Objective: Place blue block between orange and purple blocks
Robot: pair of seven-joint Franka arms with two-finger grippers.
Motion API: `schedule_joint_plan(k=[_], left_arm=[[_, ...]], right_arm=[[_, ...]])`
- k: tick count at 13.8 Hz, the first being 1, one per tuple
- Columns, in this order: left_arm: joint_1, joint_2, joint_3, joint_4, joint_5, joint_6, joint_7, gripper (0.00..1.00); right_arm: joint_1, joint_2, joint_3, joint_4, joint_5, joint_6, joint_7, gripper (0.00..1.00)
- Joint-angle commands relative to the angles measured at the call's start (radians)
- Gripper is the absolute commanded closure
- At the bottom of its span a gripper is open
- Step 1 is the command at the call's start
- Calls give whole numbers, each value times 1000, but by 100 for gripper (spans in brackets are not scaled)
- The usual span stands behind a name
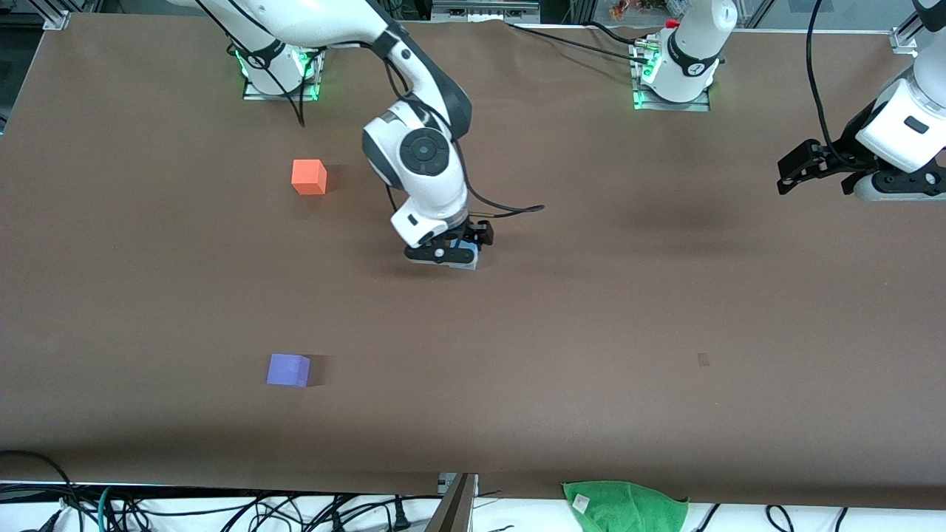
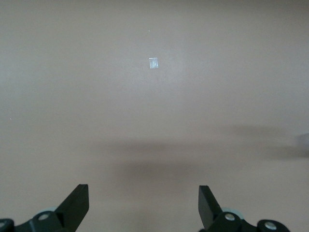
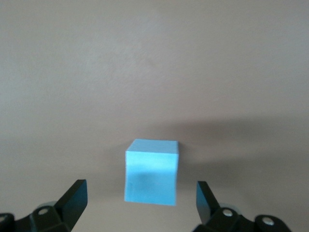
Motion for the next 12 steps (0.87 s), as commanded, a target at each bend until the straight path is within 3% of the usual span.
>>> schedule_joint_plan(k=[1,12], left_arm=[[12,30,-4,44,-33,-58,15,0],[18,58,-2,76,-68,-191,18,0]], right_arm=[[20,48,-12,20,-5,46,30,0],[23,106,-13,11,-52,47,39,0]])
